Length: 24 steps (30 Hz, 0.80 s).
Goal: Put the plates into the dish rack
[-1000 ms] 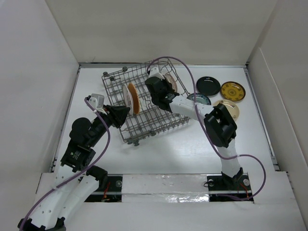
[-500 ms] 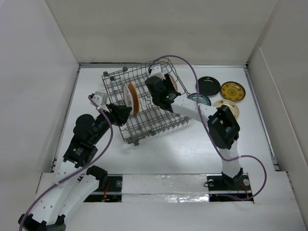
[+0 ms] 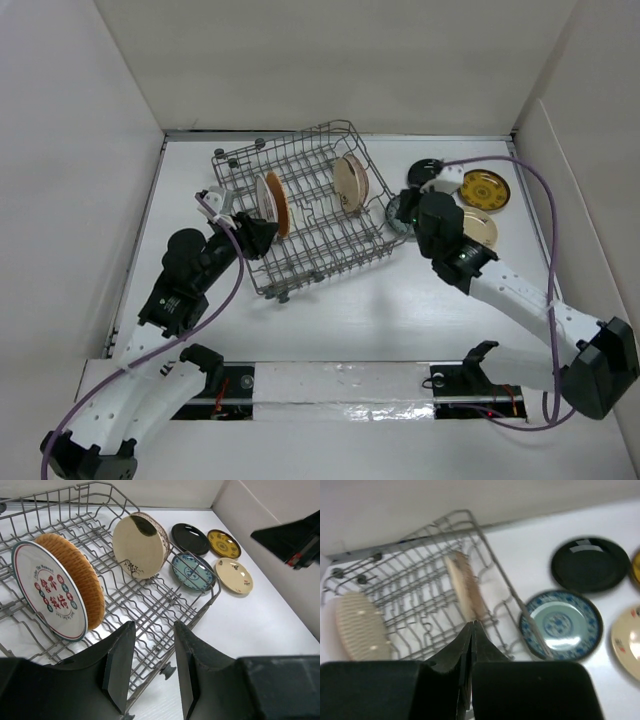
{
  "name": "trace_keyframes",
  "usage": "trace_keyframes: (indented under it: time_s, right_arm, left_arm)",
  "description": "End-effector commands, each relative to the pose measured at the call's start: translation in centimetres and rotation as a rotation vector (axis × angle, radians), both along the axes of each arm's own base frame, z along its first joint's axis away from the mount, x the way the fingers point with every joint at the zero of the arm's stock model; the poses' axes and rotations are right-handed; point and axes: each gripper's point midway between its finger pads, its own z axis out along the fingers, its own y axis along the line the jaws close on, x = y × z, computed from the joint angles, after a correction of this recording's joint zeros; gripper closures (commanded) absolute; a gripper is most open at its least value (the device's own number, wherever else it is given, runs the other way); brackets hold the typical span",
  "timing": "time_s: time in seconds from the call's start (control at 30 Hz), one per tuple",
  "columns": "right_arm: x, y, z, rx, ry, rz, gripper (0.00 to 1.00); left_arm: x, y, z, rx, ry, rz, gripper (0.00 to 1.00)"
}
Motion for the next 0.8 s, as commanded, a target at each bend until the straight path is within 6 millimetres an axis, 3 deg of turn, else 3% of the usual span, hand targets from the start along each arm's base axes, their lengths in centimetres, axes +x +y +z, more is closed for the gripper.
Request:
trace_keyframes:
  time_s: [0.0,0.03,0.07,0.1,0.13,0.2,0.23,0.27,0.3,0.33,0.37,0.5,0.77]
  right_arm:
    - [0.4,-3.5,-5.3,0.206,0.092,-0.087,1.00]
    - [-0.3,-5.0,-7.4,0.224,0.123,-0.108,1.00]
    - [-0.4,-5.9,-8.2,0.278,0.139,-0.124,0.97]
    - [0.0,-7.4,-8.4,0.329,0.130,-0.127,0.81]
    - [-0.5,-8.4,-10.1,0.347,0.149,-0.139,0.69]
    - [-0.4,-9.3,-11.0,0.428,0.150,-0.141,0.53]
    - [-0.2,-11.2,-11.7,0.450,0.150,-0.187,0.47]
    - [-0.5,-11.8,-13.7,0.471,0.185,-0.203,0.46]
    - [-0.1,-11.3,-13.7,0.498,0.176,-0.153,0.46]
    - [0.1,-12.4,-14.6,0.507,0.191,-0.175,0.46]
    - [0.5,-12.5,-16.3,0.506,0.241,-0.177,0.46]
    - [1.9,-12.2,-18.6,0.559,0.305,-0.122,0.46]
    - [4.6,-11.9,-20.9,0.632,0.350,-0.140,0.49]
  left_arm:
    - [0.4,-0.5,0.8,0.001,-0.048,-0.035,0.66]
    - [0.6,-0.5,0.8,-0.006,-0.043,-0.042,0.66]
    - [0.7,-0.5,0.7,-0.003,-0.042,-0.043,0.66]
    - [0.8,-0.5,0.6,0.006,-0.033,-0.040,0.66]
    - [0.9,-0.5,0.4,0.012,-0.028,-0.037,0.66]
    - [1.0,-0.3,0.0,0.020,-0.021,-0.027,0.66]
    - [1.0,-0.2,-0.1,0.021,-0.019,-0.024,0.66]
    - [1.0,-0.1,-0.1,0.022,-0.022,-0.020,0.66]
    - [1.0,-0.2,0.0,0.020,-0.027,-0.021,0.66]
    - [1.1,-0.2,-0.1,0.020,-0.027,-0.021,0.66]
    - [1.1,-0.3,0.0,0.023,-0.031,-0.026,0.66]
    - [1.7,-0.5,-0.5,0.043,-0.009,-0.029,0.66]
    - [1.7,-1.2,-1.3,0.053,0.019,-0.069,0.64]
